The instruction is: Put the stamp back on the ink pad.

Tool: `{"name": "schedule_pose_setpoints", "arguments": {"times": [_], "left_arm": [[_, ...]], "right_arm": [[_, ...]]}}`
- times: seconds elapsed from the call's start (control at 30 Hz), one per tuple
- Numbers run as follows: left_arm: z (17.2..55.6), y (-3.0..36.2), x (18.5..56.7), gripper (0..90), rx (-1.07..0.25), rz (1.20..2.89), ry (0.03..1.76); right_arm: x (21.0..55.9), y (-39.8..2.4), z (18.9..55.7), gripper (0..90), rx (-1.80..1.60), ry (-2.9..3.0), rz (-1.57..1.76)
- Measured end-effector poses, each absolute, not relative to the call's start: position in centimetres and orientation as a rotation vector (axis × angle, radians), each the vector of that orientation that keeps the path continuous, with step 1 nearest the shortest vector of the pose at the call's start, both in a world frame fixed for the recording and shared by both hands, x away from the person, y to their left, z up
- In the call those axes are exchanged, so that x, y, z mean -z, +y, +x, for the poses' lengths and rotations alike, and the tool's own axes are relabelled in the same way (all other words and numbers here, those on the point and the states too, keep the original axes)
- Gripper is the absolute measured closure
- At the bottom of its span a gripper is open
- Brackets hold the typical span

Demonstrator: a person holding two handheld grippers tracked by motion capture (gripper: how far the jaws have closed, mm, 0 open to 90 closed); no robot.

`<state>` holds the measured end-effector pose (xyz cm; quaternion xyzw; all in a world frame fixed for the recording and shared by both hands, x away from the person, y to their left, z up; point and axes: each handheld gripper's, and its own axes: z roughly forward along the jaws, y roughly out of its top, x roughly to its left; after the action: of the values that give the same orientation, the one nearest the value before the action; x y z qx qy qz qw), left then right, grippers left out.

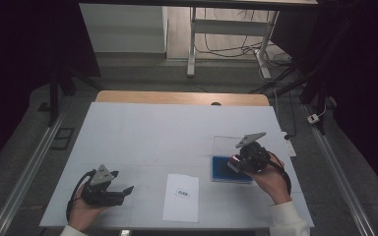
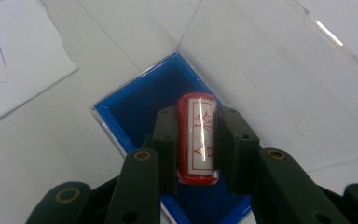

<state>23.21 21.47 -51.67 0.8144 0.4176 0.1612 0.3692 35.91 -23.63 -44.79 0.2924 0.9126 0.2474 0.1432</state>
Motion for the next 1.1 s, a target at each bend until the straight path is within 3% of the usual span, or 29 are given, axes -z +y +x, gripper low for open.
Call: {"name": "schedule_pose_setpoints", "arguments": {"times": [0.53, 0.67, 0.77, 1.1], "left_arm": [[23.2, 21.5, 51.7, 22.1, -0.411, 2.094, 1.074], [23.2, 21.5, 51.7, 22.1, -0.411, 2.089, 1.074], [23.2, 21.6, 51.6, 22.1, -0.412, 2.086, 1.073], [23.1, 21.7, 51.5, 22.0, -0.404, 2.077, 1.066]], "right_arm": [[46.1, -22.7, 36.1, 68.6, -0.653, 2.657, 0.812], [46.0, -22.7, 36.0, 51.4, -0.671, 2.643, 0.816], [45.6, -22.9, 35.7, 43.2, -0.749, 2.620, 0.826], [45.4, -25.4, 32.6, 33.8, -0.973, 2.494, 0.864]]}}
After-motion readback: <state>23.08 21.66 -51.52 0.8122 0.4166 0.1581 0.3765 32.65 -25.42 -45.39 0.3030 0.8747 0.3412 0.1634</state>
